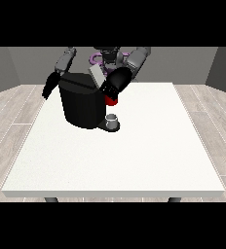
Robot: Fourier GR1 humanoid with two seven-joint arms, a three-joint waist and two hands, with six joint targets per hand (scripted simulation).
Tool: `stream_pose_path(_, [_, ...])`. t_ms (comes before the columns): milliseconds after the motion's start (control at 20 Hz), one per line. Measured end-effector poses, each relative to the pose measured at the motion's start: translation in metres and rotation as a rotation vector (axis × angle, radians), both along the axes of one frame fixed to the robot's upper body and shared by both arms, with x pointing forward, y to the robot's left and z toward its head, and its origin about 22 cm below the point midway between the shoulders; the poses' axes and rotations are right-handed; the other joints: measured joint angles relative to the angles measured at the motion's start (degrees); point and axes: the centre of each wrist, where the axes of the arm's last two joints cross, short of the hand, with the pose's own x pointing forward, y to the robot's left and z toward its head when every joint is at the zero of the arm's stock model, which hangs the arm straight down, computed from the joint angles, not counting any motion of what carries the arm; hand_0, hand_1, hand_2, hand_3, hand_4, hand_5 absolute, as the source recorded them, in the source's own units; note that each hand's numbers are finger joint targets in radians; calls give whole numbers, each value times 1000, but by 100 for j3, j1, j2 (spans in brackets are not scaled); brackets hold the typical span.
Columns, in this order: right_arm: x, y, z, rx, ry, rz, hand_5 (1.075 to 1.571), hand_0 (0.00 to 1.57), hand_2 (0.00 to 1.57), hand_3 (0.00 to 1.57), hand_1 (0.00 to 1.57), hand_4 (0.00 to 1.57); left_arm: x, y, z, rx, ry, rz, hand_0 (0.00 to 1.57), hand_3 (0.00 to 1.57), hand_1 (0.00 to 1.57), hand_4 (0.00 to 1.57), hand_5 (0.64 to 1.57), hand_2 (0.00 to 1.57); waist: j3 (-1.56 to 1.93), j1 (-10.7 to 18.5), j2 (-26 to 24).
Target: Insert the coffee pod into the coffee machine and close the lid
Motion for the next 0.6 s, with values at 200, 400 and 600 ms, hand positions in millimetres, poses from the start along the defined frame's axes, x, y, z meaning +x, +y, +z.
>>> stream_pose_path(200, [-1, 2, -2, -7, -2, -6, 1571, 0, 0, 0, 0, 161, -1, 0, 3, 23, -33, -15, 1088, 800, 1088, 0, 1571, 1075, 6, 12, 32])
stream_pose_path(400, [-1, -3, 0, -11, -11, -1, 1571, 0, 0, 0, 0, 173, -3, 6, 7, 60, -68, -19, 815, 662, 815, 0, 1571, 912, 16, -36, 86])
stream_pose_path(600, [0, -2, 6, -27, -25, -1, 1571, 0, 0, 0, 0, 149, -5, 8, 14, 98, -122, -17, 0, 537, 0, 0, 1571, 668, 33, -53, 178])
